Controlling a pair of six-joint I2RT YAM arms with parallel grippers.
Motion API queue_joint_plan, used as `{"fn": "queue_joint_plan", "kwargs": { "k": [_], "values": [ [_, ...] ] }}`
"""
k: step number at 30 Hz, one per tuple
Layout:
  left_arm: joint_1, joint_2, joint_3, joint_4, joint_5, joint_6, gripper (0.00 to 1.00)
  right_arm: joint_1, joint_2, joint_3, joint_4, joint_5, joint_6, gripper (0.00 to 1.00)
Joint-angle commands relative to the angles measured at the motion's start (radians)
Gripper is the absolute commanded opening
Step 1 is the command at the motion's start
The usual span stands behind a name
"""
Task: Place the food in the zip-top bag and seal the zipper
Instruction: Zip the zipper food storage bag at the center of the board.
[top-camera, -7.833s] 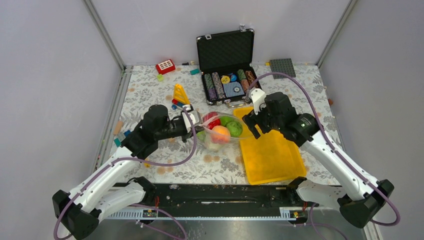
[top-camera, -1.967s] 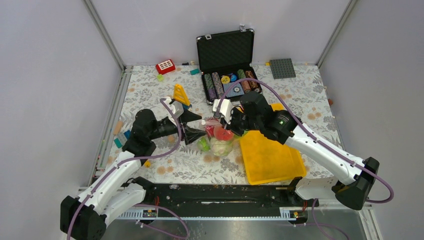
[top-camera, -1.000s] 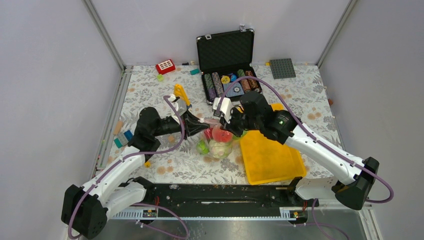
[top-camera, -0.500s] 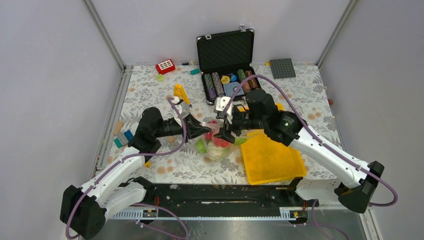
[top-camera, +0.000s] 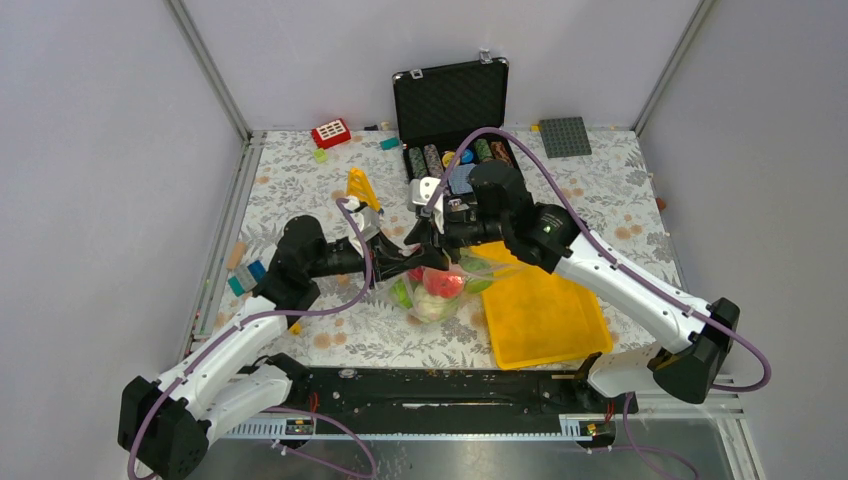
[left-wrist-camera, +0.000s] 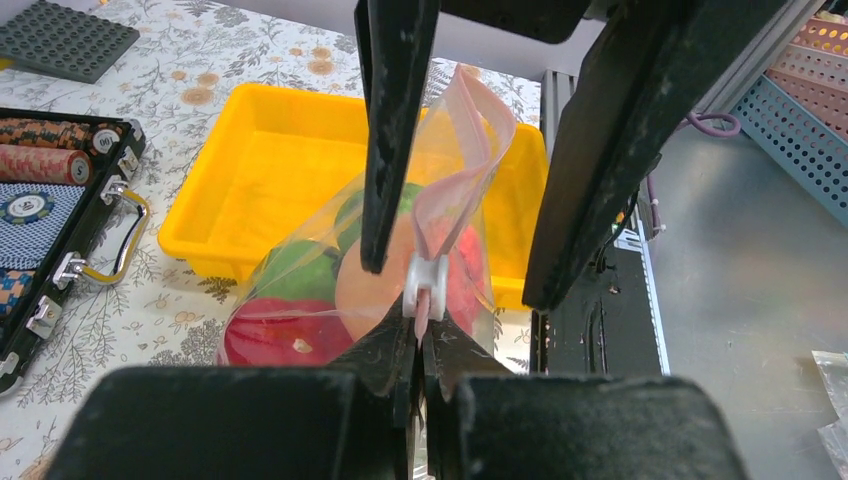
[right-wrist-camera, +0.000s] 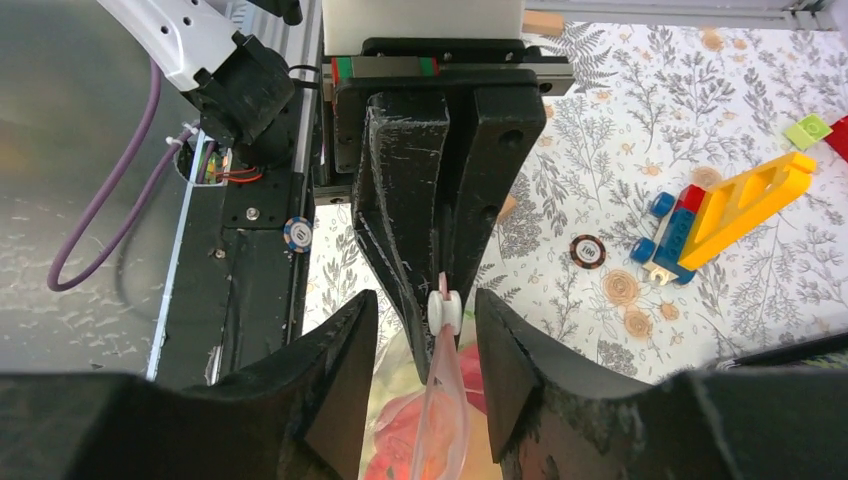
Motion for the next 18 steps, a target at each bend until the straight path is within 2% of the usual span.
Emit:
{"fn": "queue_joint_plan", "kwargs": {
  "k": [1,5,11,17,18],
  "values": [
    [-0.004,-0.021,0.057,0.011,-0.023,0.025,0.00,0.014,0.010,0.050,0.011,-0.051,0.013,0.48],
    [-0.004,-0.028,0.057,0.008,-0.032,0.029,0.00,0.027,0.015,0.042,0.003,-0.024,-0.001,0.47],
    [-0.004,-0.045,0.053,0.004,-0.042,0.030,0.00,0.034,0.034,0.046,-0.014,0.005,-0.007,0.30],
    [-0.004,-0.067,0.042,0.011,-0.045,0.030,0.00,0.037,0.045,0.043,-0.023,0.036,-0.008,0.30],
    [-0.004,-0.069,0.042,0.009,-0.050,0.032,0.00,0.038,0.045,0.042,-0.023,0.039,-0.007,0.27]
  ]
}}
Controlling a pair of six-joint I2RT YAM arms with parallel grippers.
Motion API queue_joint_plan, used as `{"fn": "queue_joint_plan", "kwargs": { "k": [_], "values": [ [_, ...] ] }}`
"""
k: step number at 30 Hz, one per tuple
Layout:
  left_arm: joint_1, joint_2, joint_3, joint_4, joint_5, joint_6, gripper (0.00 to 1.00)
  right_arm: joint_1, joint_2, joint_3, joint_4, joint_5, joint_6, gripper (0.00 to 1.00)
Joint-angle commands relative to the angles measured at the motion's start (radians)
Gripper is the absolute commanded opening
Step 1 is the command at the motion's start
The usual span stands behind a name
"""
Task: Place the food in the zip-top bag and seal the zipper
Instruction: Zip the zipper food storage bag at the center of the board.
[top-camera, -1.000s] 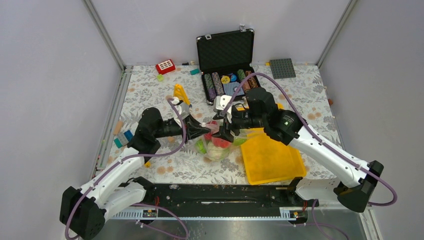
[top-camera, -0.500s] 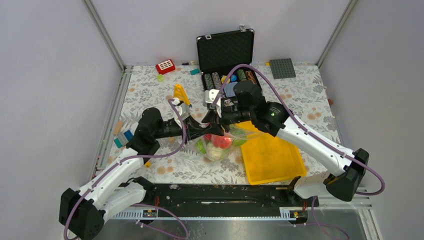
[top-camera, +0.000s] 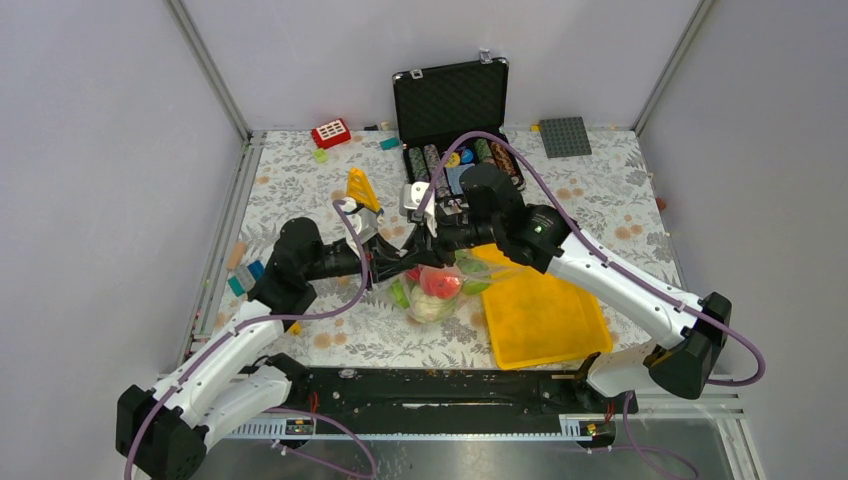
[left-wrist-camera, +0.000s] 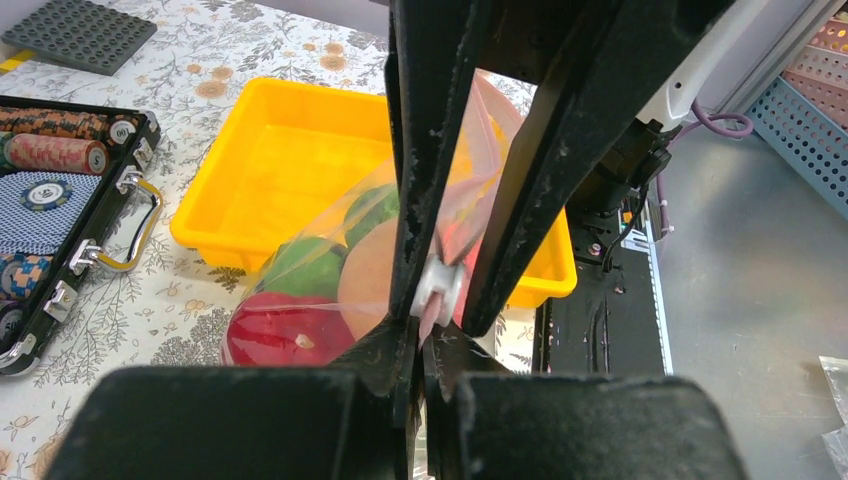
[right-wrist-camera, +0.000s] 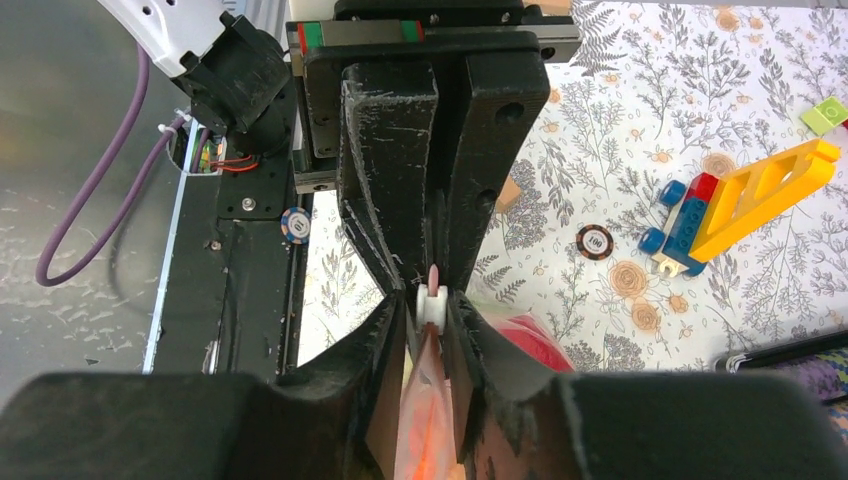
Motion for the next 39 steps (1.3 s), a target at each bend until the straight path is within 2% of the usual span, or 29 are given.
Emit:
{"fn": "queue_joint_plan", "kwargs": {
  "k": [1,3,9,18,24,29,34,39],
  "values": [
    [-0.001,-0.033,0.030,0.066,-0.021,0.020,0.00,0.014,0.007,0.033,-0.010,0.020,-0.005,0.24],
    [-0.001,-0.037,0.028,0.067,-0.019,0.020,0.00,0.015,0.004,0.031,-0.006,0.020,-0.003,0.18],
    [-0.001,-0.057,0.001,0.077,-0.073,0.004,0.00,0.015,-0.012,0.018,-0.018,0.042,-0.005,0.14],
    [-0.001,-0.151,-0.103,0.180,-0.177,-0.045,0.00,0.015,-0.053,-0.041,-0.072,0.182,-0.051,0.13],
    [-0.001,-0.167,-0.111,0.163,-0.247,-0.050,0.00,0.015,-0.081,-0.061,-0.112,0.230,-0.076,0.13],
    [0.000,-0.197,-0.132,0.159,-0.355,-0.052,0.00,0.015,-0.099,-0.072,-0.163,0.280,-0.114,0.13],
    [0.002,-0.233,-0.155,0.158,-0.553,-0.080,0.00,0.015,-0.112,-0.065,-0.220,0.347,-0.133,0.14],
    [0.001,-0.249,-0.162,0.128,-0.598,-0.074,0.00,0.015,-0.122,-0.067,-0.239,0.402,-0.145,0.14]
  ]
}}
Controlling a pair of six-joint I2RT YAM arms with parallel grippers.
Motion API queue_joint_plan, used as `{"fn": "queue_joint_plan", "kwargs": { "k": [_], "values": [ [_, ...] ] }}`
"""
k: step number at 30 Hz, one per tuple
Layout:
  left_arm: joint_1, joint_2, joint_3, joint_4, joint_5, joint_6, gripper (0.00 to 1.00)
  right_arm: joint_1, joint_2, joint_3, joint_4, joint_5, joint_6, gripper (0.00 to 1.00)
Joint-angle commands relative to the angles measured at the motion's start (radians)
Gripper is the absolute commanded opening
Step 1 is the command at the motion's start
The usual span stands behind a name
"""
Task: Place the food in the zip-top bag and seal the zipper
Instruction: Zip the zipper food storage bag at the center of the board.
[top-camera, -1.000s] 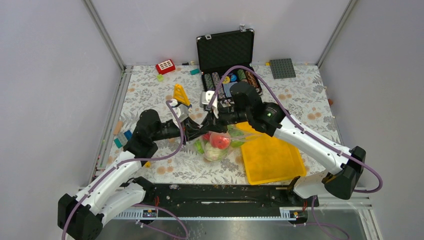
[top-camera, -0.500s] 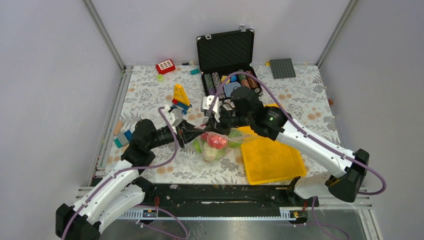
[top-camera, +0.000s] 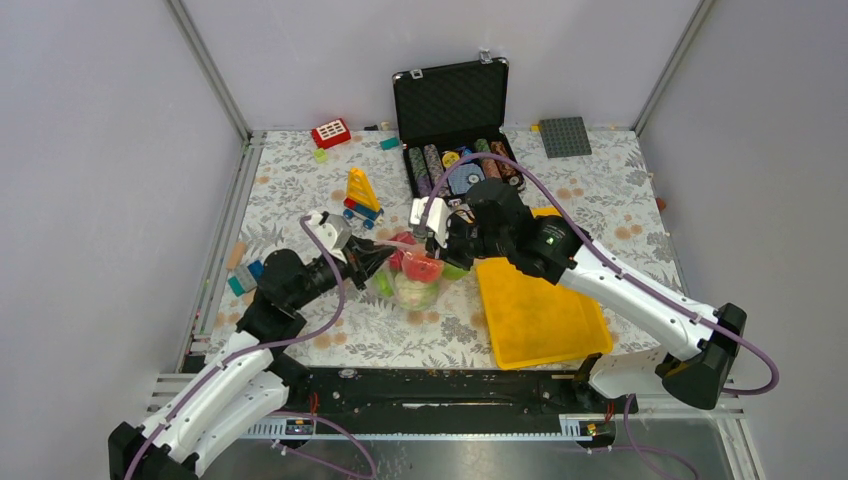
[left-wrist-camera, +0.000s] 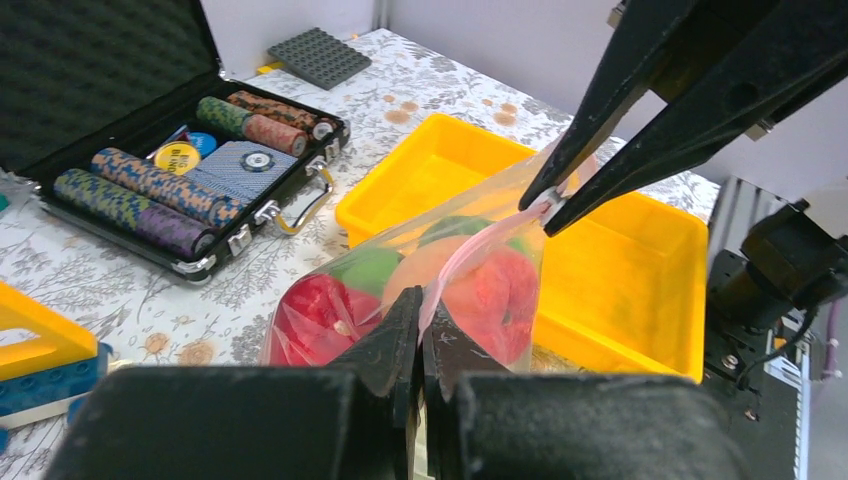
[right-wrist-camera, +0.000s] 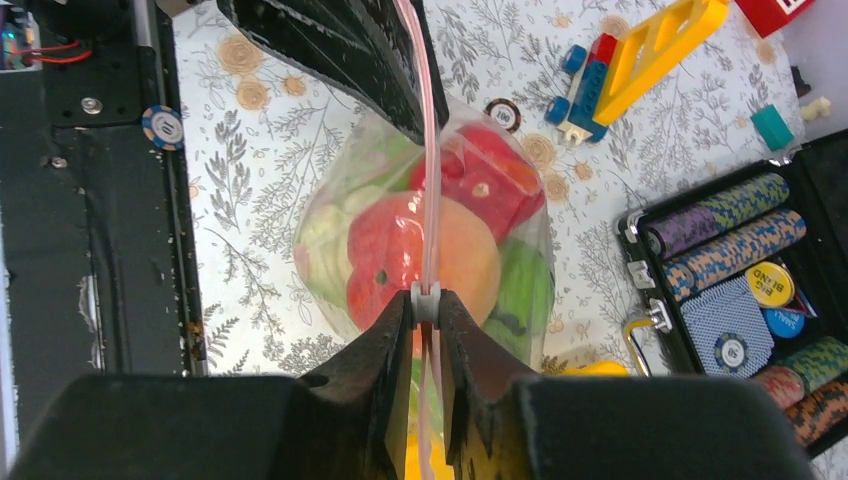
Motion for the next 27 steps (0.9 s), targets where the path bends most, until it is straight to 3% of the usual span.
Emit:
{"fn": "queue_joint_plan", "kwargs": {
  "k": [1,17,27],
  "values": [
    [0.012,-0.030,0.000,0.058,-0.186,-0.001,0.00,-0.007,-0.049,-0.007,-0.109,0.099,-0.026,0.14],
    [0.012,-0.111,-0.003,-0.037,-0.597,-0.078,0.00,-0.042,-0.090,-0.067,-0.112,0.194,-0.015,0.14],
    [0.012,-0.135,-0.005,-0.060,-0.695,-0.108,0.00,-0.082,-0.143,-0.159,-0.071,0.198,0.035,0.14]
  ]
}}
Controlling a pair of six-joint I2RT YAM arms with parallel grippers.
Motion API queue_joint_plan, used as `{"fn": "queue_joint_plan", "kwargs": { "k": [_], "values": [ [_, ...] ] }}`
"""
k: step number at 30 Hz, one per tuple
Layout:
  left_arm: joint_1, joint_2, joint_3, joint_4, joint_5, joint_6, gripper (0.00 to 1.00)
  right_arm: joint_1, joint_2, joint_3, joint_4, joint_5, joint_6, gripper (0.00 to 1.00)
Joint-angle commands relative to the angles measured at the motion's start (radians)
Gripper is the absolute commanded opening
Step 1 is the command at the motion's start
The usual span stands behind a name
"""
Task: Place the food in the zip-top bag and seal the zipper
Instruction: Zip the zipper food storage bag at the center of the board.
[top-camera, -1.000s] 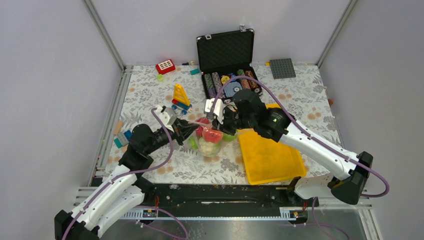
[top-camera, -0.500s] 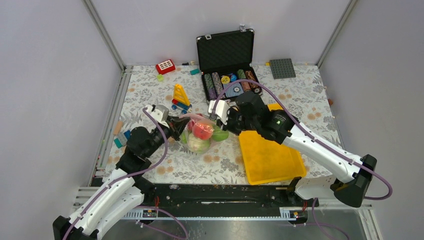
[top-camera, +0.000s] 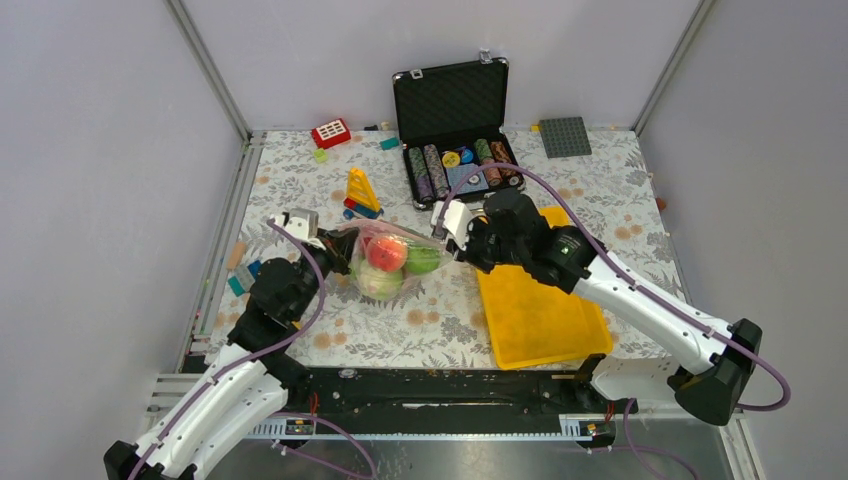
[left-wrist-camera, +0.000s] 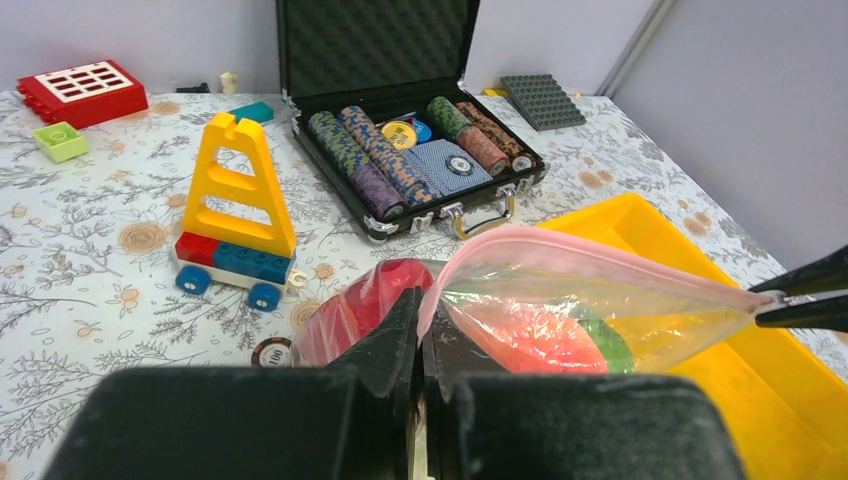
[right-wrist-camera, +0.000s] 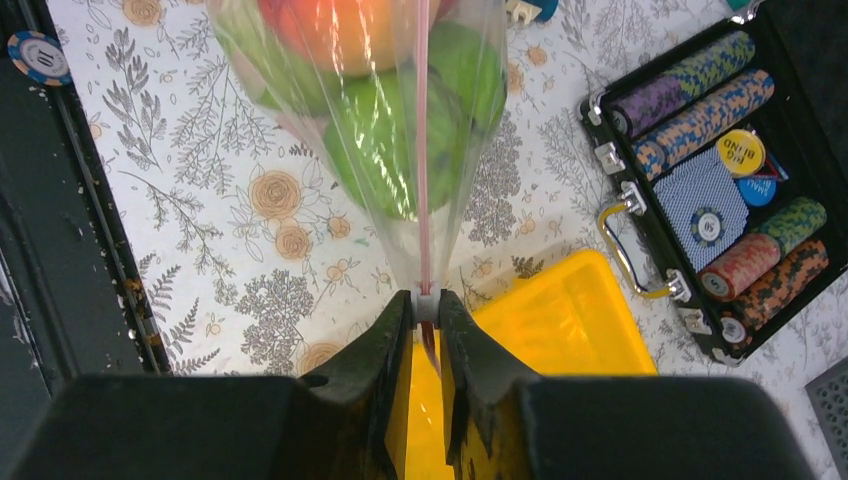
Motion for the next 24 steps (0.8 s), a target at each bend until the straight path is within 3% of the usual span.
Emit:
{"fn": "queue_joint_plan", "kwargs": {
  "k": [1,11,13,16,20,24],
  "values": [
    [0.014,-0.028,0.006,0.061,-0.170,-0.006,0.00,-0.035,-0.061,-0.050,-0.039,0.047,0.035,0.14],
    [0.015,-0.040,0.008,0.028,-0.160,0.001,0.00,-0.078,-0.131,-0.128,-0.004,0.062,0.073,0.13],
    [0.015,-0.046,-0.001,0.042,-0.119,0.007,0.00,-0.077,-0.139,-0.130,0.004,0.047,0.074,0.13],
    [0.015,-0.053,-0.029,0.090,0.051,0.041,0.00,-0.078,-0.137,-0.135,0.031,-0.035,0.062,0.15],
    [0.016,-0.044,-0.047,0.130,0.409,0.079,0.00,-0.076,-0.116,-0.118,0.076,-0.179,0.010,0.32],
    [0.014,0.002,-0.005,0.073,0.502,0.097,0.00,-0.060,-0.094,-0.070,0.076,-0.295,-0.067,0.66]
  ]
}}
